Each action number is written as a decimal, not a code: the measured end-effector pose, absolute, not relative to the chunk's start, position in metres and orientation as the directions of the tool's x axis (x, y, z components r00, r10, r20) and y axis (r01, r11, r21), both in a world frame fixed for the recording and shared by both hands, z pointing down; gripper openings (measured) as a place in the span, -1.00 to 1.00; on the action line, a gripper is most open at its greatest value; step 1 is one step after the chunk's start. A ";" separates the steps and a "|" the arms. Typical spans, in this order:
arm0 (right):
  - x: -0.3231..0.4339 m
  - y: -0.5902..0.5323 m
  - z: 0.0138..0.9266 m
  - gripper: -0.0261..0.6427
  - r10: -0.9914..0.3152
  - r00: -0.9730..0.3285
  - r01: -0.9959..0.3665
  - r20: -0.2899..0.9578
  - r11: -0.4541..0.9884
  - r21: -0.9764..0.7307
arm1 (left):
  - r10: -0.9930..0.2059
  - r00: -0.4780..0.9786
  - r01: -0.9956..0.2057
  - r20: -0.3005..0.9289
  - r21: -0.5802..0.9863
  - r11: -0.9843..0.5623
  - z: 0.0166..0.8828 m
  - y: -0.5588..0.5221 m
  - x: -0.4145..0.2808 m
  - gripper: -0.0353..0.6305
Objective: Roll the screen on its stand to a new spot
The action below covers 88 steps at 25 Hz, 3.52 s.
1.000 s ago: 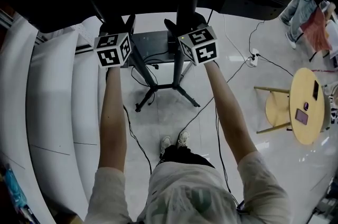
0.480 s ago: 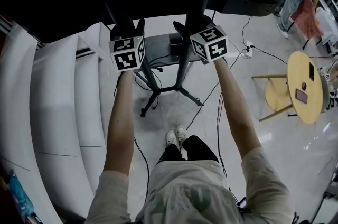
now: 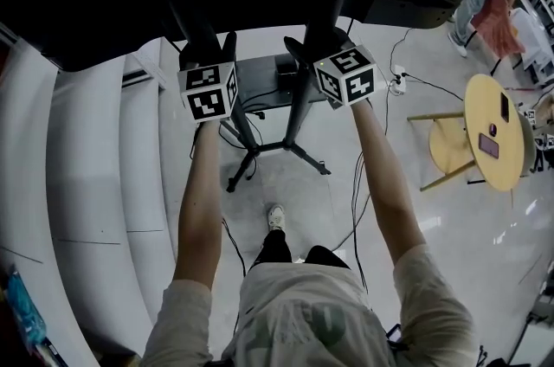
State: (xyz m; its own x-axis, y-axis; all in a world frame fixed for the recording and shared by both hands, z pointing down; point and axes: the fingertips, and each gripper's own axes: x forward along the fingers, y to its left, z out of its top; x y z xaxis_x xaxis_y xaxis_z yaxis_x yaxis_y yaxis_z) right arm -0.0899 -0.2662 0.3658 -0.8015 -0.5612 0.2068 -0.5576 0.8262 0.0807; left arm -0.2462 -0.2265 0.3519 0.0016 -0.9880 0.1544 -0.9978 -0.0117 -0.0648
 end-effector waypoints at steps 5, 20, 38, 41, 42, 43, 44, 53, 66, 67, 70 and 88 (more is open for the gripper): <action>-0.078 -0.234 0.368 -0.19 -0.544 -0.818 -0.540 0.189 0.838 0.076 | -0.988 -0.009 -0.998 0.154 -0.061 -0.001 0.355 -0.194 -0.234 -0.22; -0.020 -0.117 0.391 -0.21 -0.475 -0.862 -0.471 0.177 0.879 0.066 | -0.988 -0.057 -0.997 0.142 -0.052 0.050 0.380 -0.070 -0.172 -0.22; 0.015 -0.009 0.394 -0.22 -0.484 -0.855 -0.483 0.184 0.874 0.053 | -0.988 -0.054 -0.998 0.147 -0.037 0.049 0.383 0.038 -0.138 -0.22; 0.018 0.009 0.393 -0.22 -0.493 -0.847 -0.493 0.199 0.868 0.055 | -0.989 -0.050 -0.998 0.137 -0.042 0.044 0.380 0.056 -0.135 -0.22; 0.020 0.014 0.393 -0.22 -0.494 -0.845 -0.494 0.206 0.868 0.056 | -0.989 -0.051 -0.998 0.136 -0.042 0.046 0.380 0.062 -0.134 -0.22; 0.022 0.020 0.393 -0.22 -0.495 -0.843 -0.495 0.213 0.867 0.057 | -0.989 -0.052 -0.998 0.136 -0.041 0.047 0.380 0.067 -0.131 -0.22; 0.025 0.025 0.394 -0.22 -0.495 -0.841 -0.495 0.219 0.867 0.056 | -0.989 -0.053 -0.998 0.137 -0.040 0.048 0.380 0.072 -0.129 -0.22; 0.044 0.092 0.393 -0.22 -0.482 -0.853 -0.483 0.200 0.874 0.050 | -0.989 -0.062 -0.998 0.136 -0.037 0.057 0.379 0.139 -0.109 -0.23; 0.091 0.203 0.390 -0.23 -0.408 -0.904 -0.406 0.124 0.913 0.043 | -0.991 -0.096 -0.995 0.098 -0.035 0.093 0.379 0.258 -0.058 -0.23; 0.096 0.208 0.389 -0.23 -0.406 -0.906 -0.404 0.122 0.914 0.043 | -0.990 -0.099 -0.995 0.098 -0.036 0.096 0.378 0.263 -0.052 -0.23; 0.108 0.227 0.389 -0.23 -0.398 -0.910 -0.396 0.117 0.917 0.036 | -0.989 -0.107 -0.994 0.106 -0.040 0.103 0.378 0.283 -0.040 -0.23; 0.132 0.369 0.388 -0.23 -0.369 -0.925 -0.366 0.094 0.930 0.047 | -0.985 -0.133 -0.991 0.114 -0.026 0.131 0.379 0.424 -0.016 -0.23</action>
State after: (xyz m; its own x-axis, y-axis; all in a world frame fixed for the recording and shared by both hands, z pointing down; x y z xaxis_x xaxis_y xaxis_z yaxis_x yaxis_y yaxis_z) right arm 0.1324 0.3695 0.3876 -0.9249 -0.3685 0.0938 -0.3656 0.9296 0.0470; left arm -0.0163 0.4240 0.3793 -0.1332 -0.9845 0.1140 -0.9910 0.1311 -0.0260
